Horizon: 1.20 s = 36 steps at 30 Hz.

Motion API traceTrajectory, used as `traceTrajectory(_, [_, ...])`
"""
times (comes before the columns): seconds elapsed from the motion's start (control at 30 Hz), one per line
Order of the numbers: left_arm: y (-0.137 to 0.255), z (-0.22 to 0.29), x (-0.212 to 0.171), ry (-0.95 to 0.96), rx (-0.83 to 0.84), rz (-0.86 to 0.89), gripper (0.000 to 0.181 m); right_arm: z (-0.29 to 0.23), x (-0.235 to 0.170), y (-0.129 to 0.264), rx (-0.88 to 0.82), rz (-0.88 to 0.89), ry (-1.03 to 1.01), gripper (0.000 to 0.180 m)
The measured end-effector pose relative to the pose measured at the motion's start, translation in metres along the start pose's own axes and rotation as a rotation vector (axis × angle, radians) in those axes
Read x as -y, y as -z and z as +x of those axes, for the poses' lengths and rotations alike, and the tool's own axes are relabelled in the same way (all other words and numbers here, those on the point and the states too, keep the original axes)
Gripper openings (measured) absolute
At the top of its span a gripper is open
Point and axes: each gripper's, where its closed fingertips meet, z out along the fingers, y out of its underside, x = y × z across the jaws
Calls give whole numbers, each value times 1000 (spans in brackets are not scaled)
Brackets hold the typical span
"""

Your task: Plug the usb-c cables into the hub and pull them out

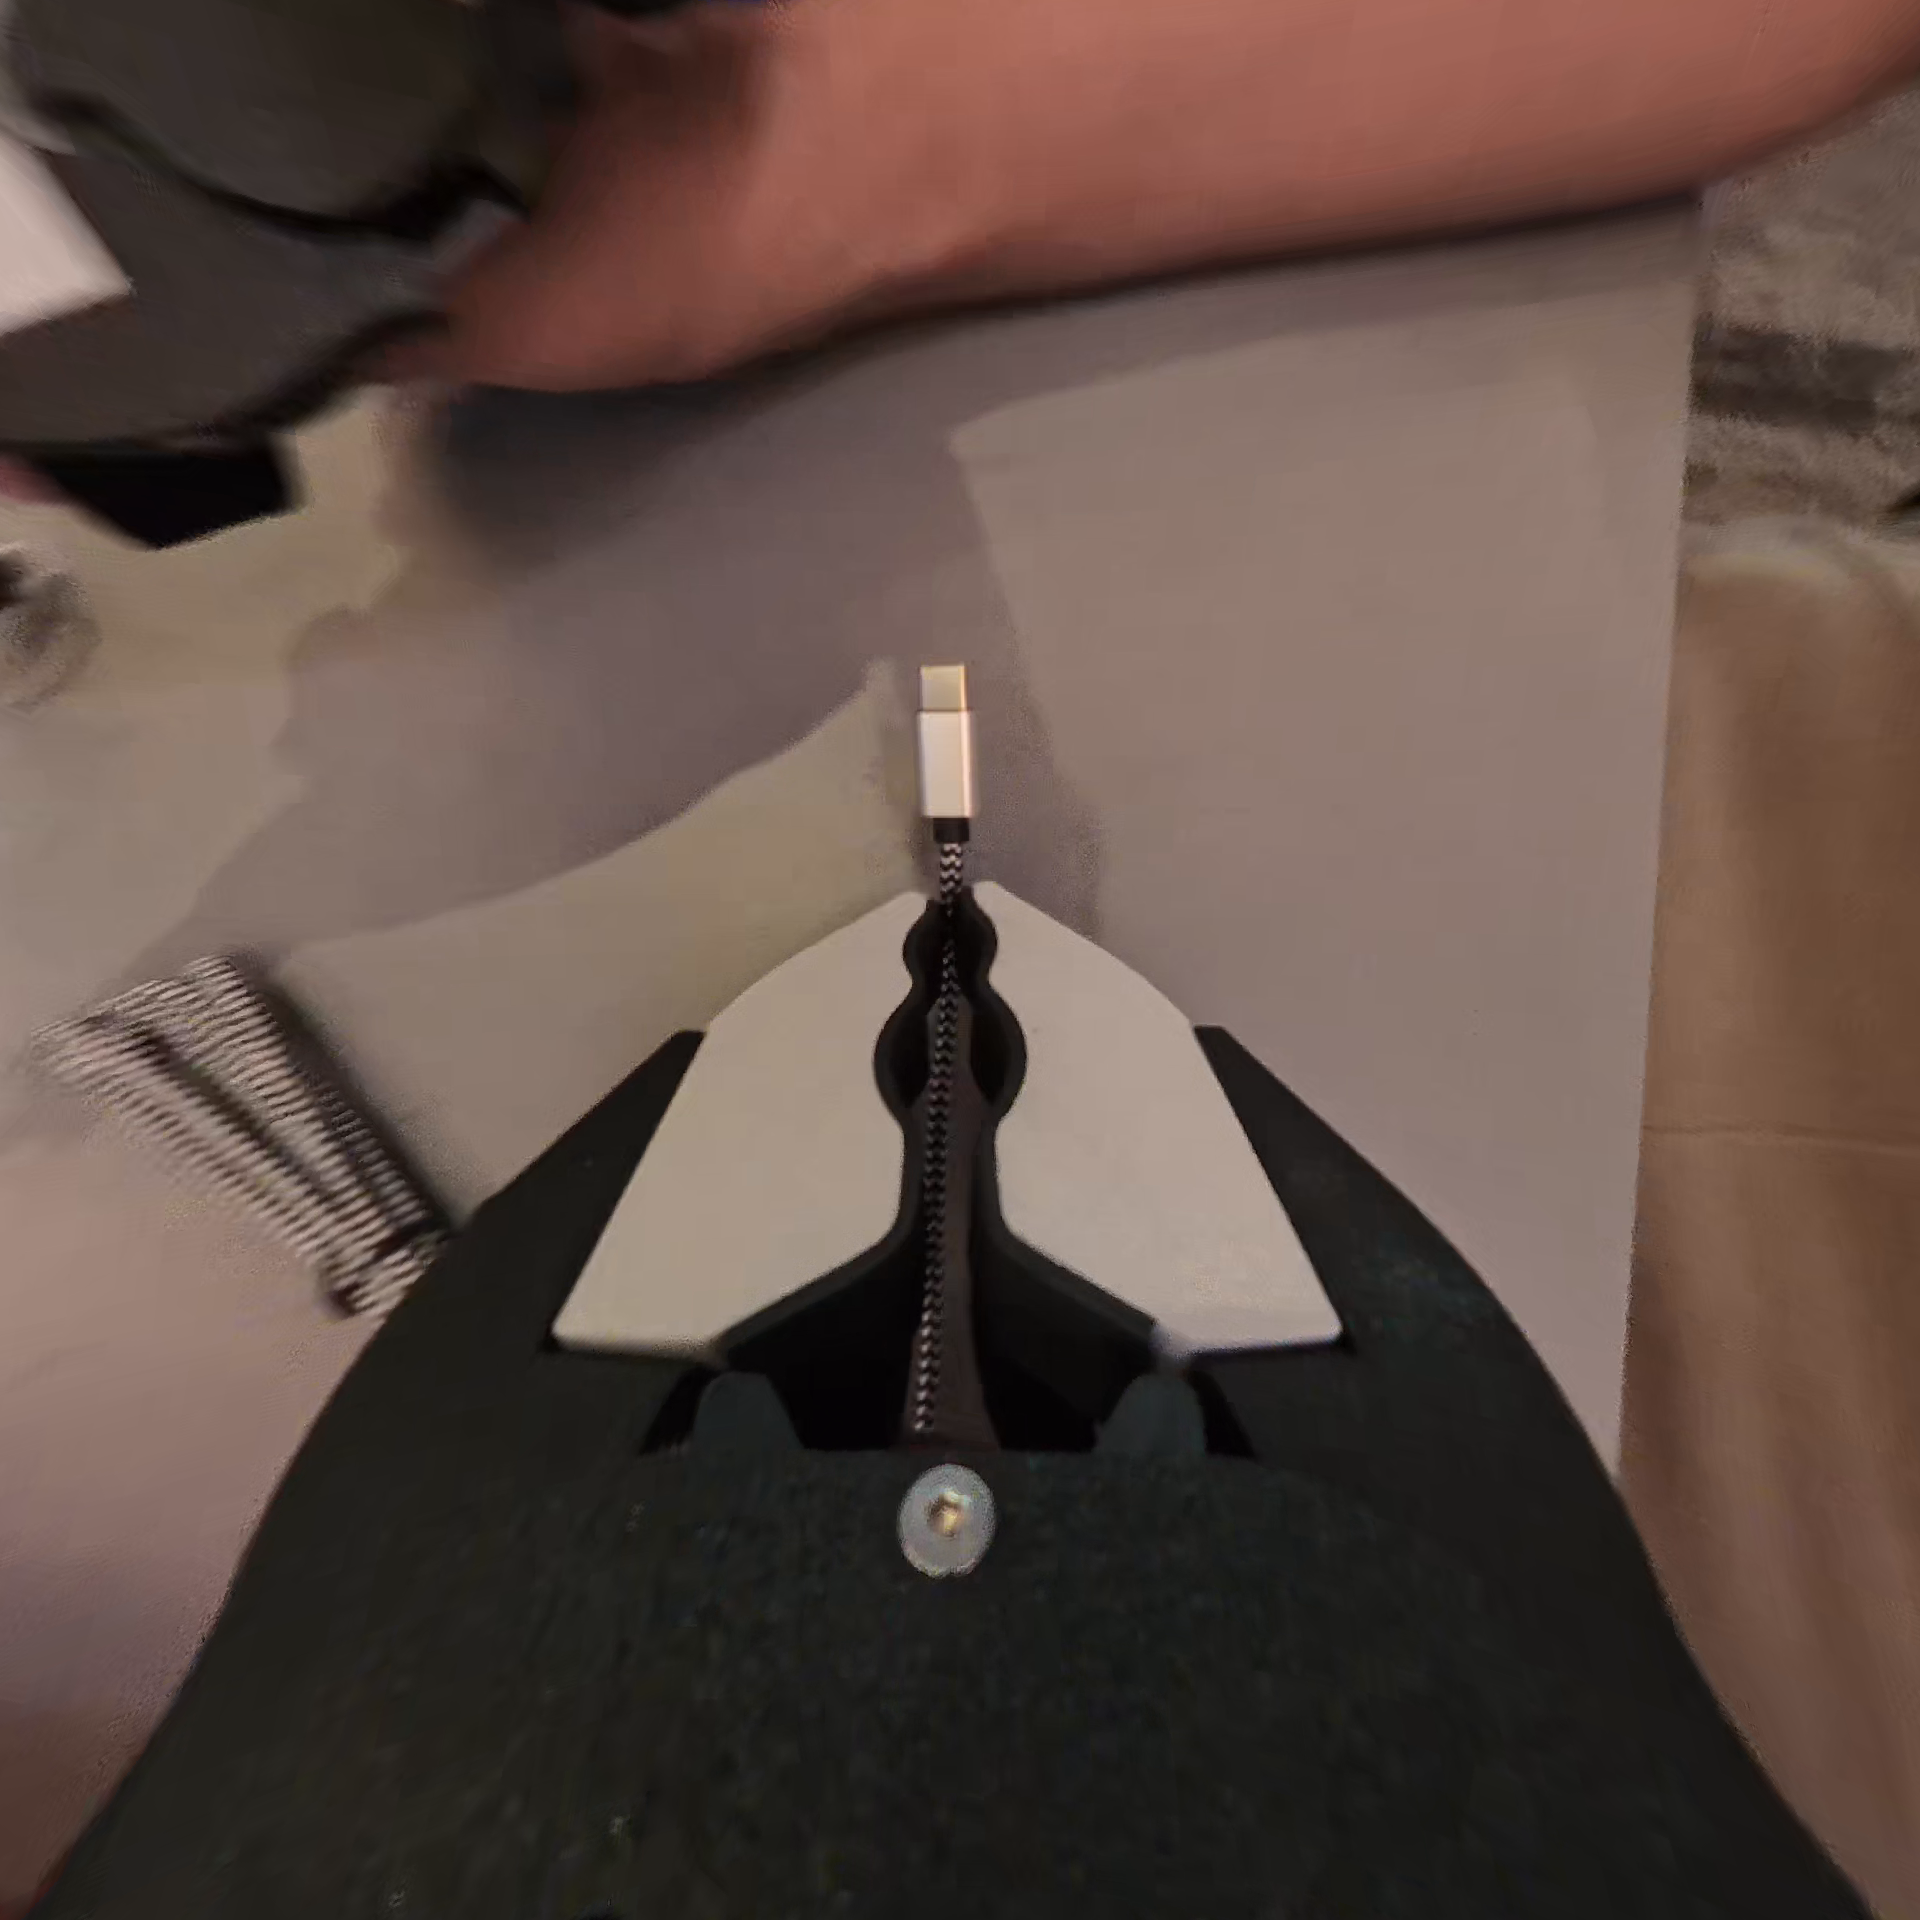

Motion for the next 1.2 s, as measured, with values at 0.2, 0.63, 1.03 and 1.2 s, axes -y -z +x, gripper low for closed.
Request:
traceTrajectory(0.2, [82,-95,33,195,370,8,1,-10,4,1,-27,-10,153,9])
traceTrajectory(0.63, [60,-126,35,291,304,-168,0,-19,9,8,-77,-53,404,9])
traceTrajectory(1.03, [-19,-112,-3,408,156,-109,0,8,-9,13,-137,-121,223,9])
traceTrajectory(1.2, [-21,-118,13,481,134,1,15,8,-9,12,-128,-113,175,9])
